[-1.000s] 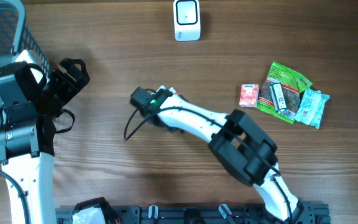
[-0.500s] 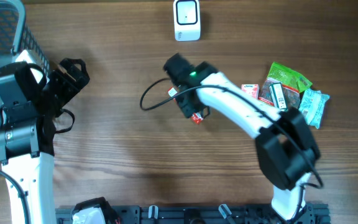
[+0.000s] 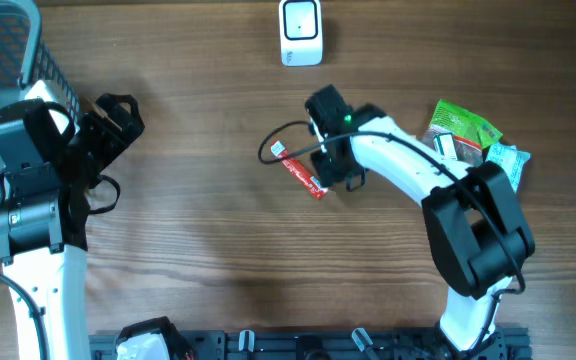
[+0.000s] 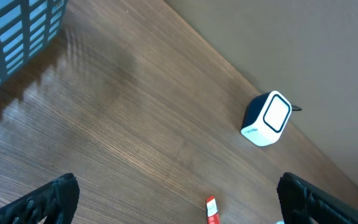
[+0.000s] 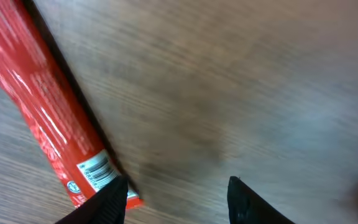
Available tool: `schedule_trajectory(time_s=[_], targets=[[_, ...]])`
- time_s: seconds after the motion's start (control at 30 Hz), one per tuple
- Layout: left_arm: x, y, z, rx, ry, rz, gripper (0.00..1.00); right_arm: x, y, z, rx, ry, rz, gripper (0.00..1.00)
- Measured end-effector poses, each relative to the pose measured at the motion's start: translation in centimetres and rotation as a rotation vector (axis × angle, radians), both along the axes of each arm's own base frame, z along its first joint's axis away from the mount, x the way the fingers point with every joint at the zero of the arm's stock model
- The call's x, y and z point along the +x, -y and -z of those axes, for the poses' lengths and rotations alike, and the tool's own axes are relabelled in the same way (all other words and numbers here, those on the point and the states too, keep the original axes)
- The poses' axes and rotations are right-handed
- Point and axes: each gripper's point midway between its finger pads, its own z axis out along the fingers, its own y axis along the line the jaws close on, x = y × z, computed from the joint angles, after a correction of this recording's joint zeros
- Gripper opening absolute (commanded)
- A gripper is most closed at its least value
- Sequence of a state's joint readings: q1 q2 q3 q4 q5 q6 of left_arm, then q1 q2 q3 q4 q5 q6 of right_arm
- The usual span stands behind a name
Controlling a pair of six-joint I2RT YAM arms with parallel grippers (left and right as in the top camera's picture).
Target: Scan the item barcode
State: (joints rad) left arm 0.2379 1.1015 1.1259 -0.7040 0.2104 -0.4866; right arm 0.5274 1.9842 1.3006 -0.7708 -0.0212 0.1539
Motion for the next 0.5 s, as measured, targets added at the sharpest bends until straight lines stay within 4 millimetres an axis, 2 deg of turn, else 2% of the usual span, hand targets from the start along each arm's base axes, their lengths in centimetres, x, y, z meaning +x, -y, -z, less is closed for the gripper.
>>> schedule_trajectory(time_s=[0.03, 0.1, 0.2, 0.3, 0.37, 0.4, 0.5], targets=[[0.0, 0.0, 0.0, 0.000, 0.000, 0.000, 1.00, -0.7, -0.2, 0.7, 0.019, -0.023, 0.009, 0.52], [0.0, 0.0, 0.0, 0.000, 0.000, 0.000, 1.00, -1.1, -1.3, 0.5, 0.093, -0.030, 0.017, 0.54], [0.0, 0.0, 0.0, 0.000, 0.000, 0.000, 1.00, -2.9, -3.0, 0.3, 0.176, -0.091, 0.002, 0.58], [0.0, 0.0, 0.0, 0.000, 0.000, 0.000, 1.00, -6.7, -6.8, -0.2, 0.319, -0.222, -0.065, 0.61], [0.0, 0.0, 0.0, 0.000, 0.000, 0.000, 1.00, -8.2, -9.1, -0.6, 0.406, -0.260, -0.108, 0.62], [0.0, 0.0, 0.0, 0.000, 0.000, 0.000, 1.00, -9.3, -11.6, -0.8, 0.486, -0.279, -0.153, 0.62], [0.0, 0.0, 0.0, 0.000, 0.000, 0.000, 1.00, -10.9, -14.6, -1.2, 0.564, -0.288, -0.222, 0.62]])
